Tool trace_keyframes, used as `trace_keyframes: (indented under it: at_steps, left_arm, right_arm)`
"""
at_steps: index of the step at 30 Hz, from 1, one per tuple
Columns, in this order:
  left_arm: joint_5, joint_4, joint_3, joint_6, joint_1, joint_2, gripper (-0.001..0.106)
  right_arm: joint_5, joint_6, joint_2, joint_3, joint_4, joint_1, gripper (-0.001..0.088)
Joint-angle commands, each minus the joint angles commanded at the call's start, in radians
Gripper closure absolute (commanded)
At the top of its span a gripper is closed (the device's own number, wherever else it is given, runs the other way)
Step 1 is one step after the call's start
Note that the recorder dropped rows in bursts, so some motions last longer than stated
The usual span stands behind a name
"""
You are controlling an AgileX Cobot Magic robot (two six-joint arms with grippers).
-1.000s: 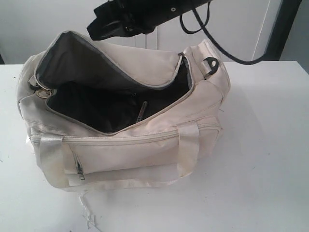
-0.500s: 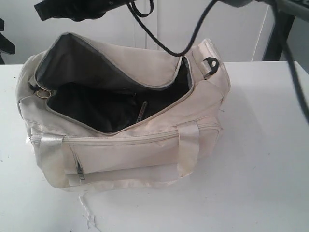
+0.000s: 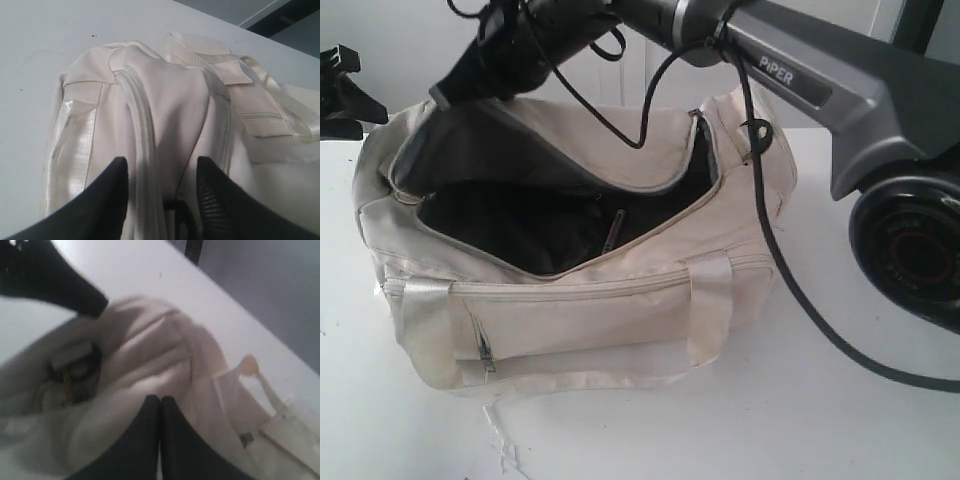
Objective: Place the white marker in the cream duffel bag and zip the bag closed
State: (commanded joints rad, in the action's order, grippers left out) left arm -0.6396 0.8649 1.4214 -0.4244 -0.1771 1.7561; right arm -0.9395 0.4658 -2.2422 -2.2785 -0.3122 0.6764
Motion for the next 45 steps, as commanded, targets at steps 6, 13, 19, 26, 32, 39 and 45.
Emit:
trace_keyframes:
  at_steps: [6, 13, 19, 26, 32, 39, 45]
  left_arm:
    - [-0.002, -0.002, 0.0, 0.0, 0.0, 0.019, 0.057]
    - [-0.024, -0.002, 0.0, 0.0, 0.0, 0.024, 0.057]
    - [-0.047, 0.002, 0.0, -0.02, 0.0, 0.02, 0.057]
    - [-0.004, -0.056, 0.0, -0.027, 0.0, 0.012, 0.057]
    - [-0.011, -0.057, 0.0, -0.004, 0.0, 0.041, 0.057]
    - [-0.013, -0.011, 0.0, -0.003, 0.0, 0.06, 0.057]
    - [-0.068, 0.126, 0.0, -0.126, 0.0, 0.076, 0.08]
  right_arm:
    - [-0.256, -0.019, 0.023, 0.0, -0.088, 0.003, 0.0868]
    - [-0.234, 0.019, 0.064, -0.003, -0.19, 0.003, 0.086]
    - [-0.154, 0.212, 0.082, -0.003, -0.406, 0.003, 0.0572]
    - [0.015, 0.238, 0.008, -0.003, -0.402, 0.021, 0.0401]
    - [0.097, 0.237, -0.037, -0.003, -0.405, 0.044, 0.0401]
    - [0.14, 0.394, -0.086, -0.003, -0.412, 0.053, 0.0405]
    - [0.143, 0.438, -0.13, -0.003, -0.412, 0.053, 0.0405]
